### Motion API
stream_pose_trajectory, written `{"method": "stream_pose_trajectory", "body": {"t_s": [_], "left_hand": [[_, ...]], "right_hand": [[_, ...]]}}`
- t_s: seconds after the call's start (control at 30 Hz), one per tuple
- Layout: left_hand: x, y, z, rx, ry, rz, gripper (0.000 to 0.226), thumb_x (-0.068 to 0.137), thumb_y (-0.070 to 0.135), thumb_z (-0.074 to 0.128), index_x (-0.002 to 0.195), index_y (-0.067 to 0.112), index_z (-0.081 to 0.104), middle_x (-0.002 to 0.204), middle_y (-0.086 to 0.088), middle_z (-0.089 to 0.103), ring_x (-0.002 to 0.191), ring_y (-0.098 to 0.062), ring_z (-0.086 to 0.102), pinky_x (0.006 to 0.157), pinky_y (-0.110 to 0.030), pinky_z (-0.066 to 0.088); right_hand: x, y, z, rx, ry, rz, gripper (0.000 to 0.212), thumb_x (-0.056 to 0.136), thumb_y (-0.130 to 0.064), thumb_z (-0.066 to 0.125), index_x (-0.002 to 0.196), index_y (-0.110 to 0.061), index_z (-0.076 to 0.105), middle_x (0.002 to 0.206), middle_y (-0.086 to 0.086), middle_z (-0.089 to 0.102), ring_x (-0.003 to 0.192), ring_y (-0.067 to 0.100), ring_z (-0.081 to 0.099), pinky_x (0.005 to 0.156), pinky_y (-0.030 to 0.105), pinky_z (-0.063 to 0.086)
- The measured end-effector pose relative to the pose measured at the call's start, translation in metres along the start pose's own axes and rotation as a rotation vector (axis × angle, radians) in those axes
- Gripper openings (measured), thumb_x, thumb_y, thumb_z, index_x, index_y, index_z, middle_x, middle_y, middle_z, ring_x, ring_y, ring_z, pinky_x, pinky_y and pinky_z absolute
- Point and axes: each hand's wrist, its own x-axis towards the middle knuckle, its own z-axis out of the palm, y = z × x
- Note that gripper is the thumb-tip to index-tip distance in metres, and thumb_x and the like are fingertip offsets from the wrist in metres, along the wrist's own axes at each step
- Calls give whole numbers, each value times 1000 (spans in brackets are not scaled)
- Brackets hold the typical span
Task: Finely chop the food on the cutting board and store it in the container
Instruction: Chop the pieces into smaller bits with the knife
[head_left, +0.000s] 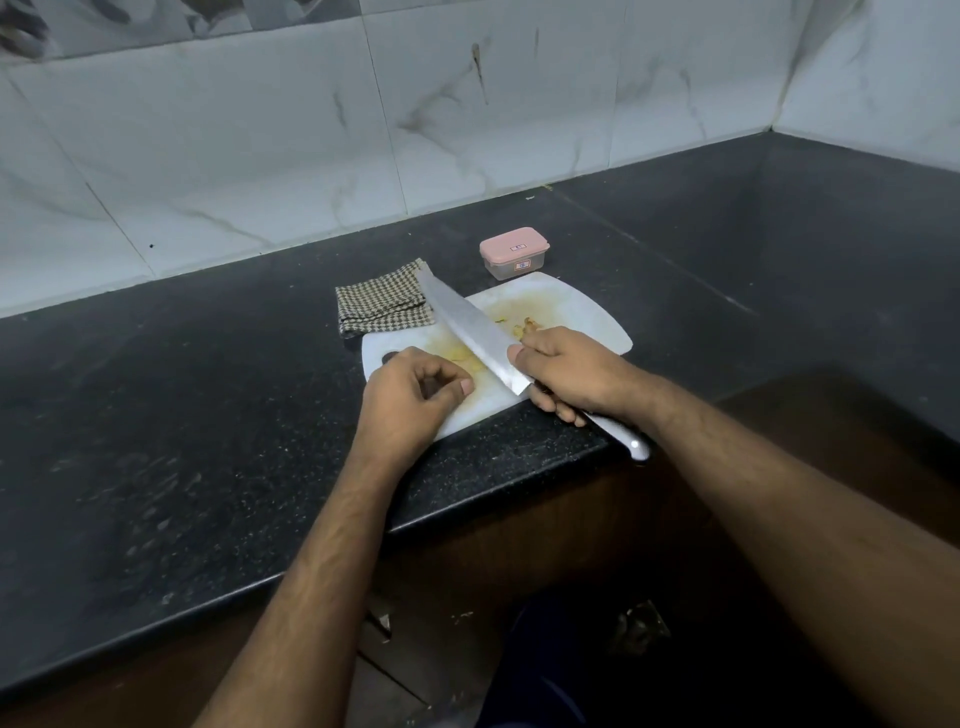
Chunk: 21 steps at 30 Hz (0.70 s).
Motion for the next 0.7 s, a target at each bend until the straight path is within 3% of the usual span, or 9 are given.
{"method": "stream_pose_trajectory", "body": {"t_s": [0.13, 0.3, 0.5, 0.6, 0.67, 0.7], "left_hand": [[4, -3, 3, 50, 18, 62, 5, 94, 25, 74, 89, 27, 72, 88, 13, 64, 79, -7, 54, 71, -28, 42], [5, -6, 5, 124, 95, 141, 8, 99, 24, 66, 91, 25, 67, 85, 16, 66, 85, -14, 59, 72, -36, 49], [16, -5, 4, 67, 222, 81, 7, 92, 18, 75, 97, 23, 73, 80, 15, 64, 68, -3, 53, 64, -21, 41], [32, -4, -1, 62, 231, 69, 18, 93, 14, 73, 111, 18, 76, 89, 10, 70, 69, -4, 59, 68, -19, 49], [42, -4, -2, 90, 218, 65, 14, 94, 13, 73, 106, 18, 77, 98, 7, 71, 66, 0, 61, 67, -13, 49], [44, -5, -2, 91, 207, 66, 11, 95, 13, 73, 102, 19, 77, 100, 6, 72, 61, -2, 63, 65, -17, 54]], "right_hand": [[3, 12, 1, 156, 74, -27, 36, 107, -38, 40, 102, -7, 57, 55, 3, 55, 40, 17, 42, 39, 25, 37], [-1, 16, 0, 200, 121, -54, 40, 108, -38, 42, 102, -3, 59, 55, 2, 55, 38, 16, 44, 40, 25, 38], [0, 16, -2, 209, 114, -50, 34, 107, -37, 43, 94, -9, 58, 55, 3, 56, 37, 16, 44, 40, 25, 39], [-2, 14, -3, 223, 120, -49, 34, 107, -37, 43, 97, -9, 60, 55, 3, 56, 37, 15, 44, 40, 26, 40], [-3, 13, -3, 221, 124, -54, 33, 107, -37, 43, 96, -12, 61, 56, 3, 56, 38, 15, 45, 40, 26, 40], [-4, 13, -3, 220, 124, -56, 32, 107, -37, 43, 95, -13, 61, 56, 3, 56, 38, 15, 45, 40, 26, 40]]}}
